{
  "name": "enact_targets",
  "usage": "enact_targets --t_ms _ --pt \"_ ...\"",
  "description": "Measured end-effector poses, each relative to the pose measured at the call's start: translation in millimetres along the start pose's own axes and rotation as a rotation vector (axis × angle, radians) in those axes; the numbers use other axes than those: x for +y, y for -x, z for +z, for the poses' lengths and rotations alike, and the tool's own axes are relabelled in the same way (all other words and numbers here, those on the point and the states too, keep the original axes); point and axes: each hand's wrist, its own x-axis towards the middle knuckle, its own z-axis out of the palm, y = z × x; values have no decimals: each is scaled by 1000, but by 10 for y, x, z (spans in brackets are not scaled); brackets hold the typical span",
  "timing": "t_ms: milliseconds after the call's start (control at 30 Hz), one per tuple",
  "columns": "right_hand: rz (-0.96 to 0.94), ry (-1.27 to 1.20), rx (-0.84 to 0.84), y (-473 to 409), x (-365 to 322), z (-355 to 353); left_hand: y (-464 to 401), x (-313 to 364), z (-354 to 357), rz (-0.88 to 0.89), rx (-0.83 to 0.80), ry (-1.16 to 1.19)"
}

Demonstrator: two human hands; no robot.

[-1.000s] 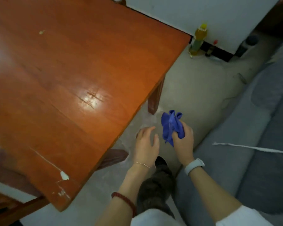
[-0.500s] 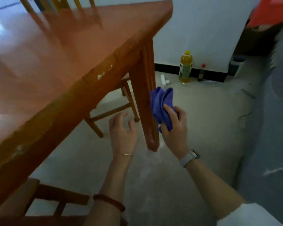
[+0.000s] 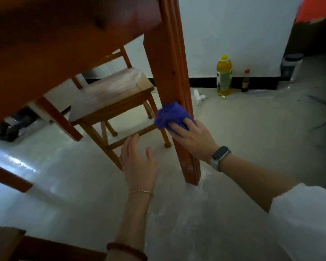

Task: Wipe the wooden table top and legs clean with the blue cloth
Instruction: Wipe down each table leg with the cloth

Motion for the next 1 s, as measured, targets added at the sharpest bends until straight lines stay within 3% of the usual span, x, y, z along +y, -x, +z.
enact_targets --t_ms 167,300,367,467,533,633,767,900,1000 --pt "-9 -146 -479 733 -541 690 -65 -178 194 -64 -35 35" --pt "0 -394 -845 1066 -804 991 -252 -45 417 17 -125 78" --pt "117 -591 -710 1174 -833 901 -391 45 525 79 -203 107" --pt "115 -537 -160 1151 -722 785 -575 167 732 134 -342 180" --pt "91 -504 55 1024 -616 775 -620 197 866 156 -380 234" --pt "95 -376 111 834 -563 928 -621 112 983 209 -340 261" --pt "145 -361 -183 1002 -885 1364 -597 -90 1079 208 -384 236" --pt "290 -468 -703 1206 -1242 1562 -441 -323 1186 182 -462 200" --pt "483 -781 -960 1460 -1390 1599 -294 -578 1233 81 -430 174"
